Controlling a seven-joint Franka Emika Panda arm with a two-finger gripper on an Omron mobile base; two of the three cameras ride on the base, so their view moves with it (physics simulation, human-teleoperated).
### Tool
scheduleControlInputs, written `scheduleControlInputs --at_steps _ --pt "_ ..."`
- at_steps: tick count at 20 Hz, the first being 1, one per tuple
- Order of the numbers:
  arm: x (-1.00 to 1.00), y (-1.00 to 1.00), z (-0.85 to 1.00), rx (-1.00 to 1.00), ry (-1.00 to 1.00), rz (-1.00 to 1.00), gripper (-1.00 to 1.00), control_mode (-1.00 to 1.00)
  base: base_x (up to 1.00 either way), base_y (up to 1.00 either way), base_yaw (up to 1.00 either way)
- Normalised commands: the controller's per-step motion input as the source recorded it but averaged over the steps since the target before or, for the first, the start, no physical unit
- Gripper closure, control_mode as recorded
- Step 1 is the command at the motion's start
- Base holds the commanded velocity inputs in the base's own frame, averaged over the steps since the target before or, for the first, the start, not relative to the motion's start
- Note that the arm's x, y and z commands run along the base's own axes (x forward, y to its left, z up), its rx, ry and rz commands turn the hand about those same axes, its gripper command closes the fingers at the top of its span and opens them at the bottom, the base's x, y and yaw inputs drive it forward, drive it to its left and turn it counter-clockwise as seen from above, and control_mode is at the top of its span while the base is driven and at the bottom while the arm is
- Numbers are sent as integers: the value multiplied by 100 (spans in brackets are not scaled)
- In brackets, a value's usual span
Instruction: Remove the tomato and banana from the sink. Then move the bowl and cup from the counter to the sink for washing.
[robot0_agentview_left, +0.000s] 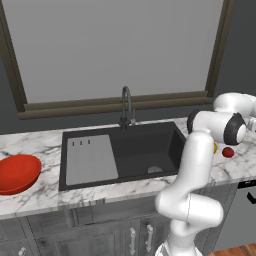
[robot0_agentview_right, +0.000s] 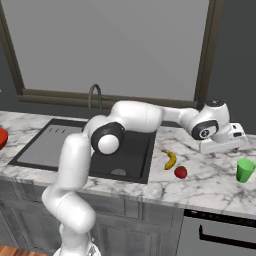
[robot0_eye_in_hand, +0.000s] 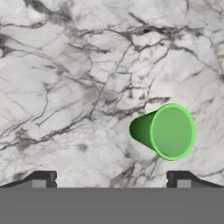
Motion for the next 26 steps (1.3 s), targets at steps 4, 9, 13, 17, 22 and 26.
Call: scheduleControlInputs --at_steps 4,9,13,17,22,26 --pt "8 -9 -10 0 0 0 -100 -100 0 0 0" --pt "9 -11 -10 0 0 0 -100 -100 0 0 0" --pt "10 -11 -10 0 0 0 -100 -100 0 0 0" --pt "11 -13 -10 1 0 0 -100 -100 0 0 0" --pt "11 -12 -8 2 0 0 -100 -100 0 0 0" --pt "11 -12 -8 1 0 0 -100 -100 0 0 0"
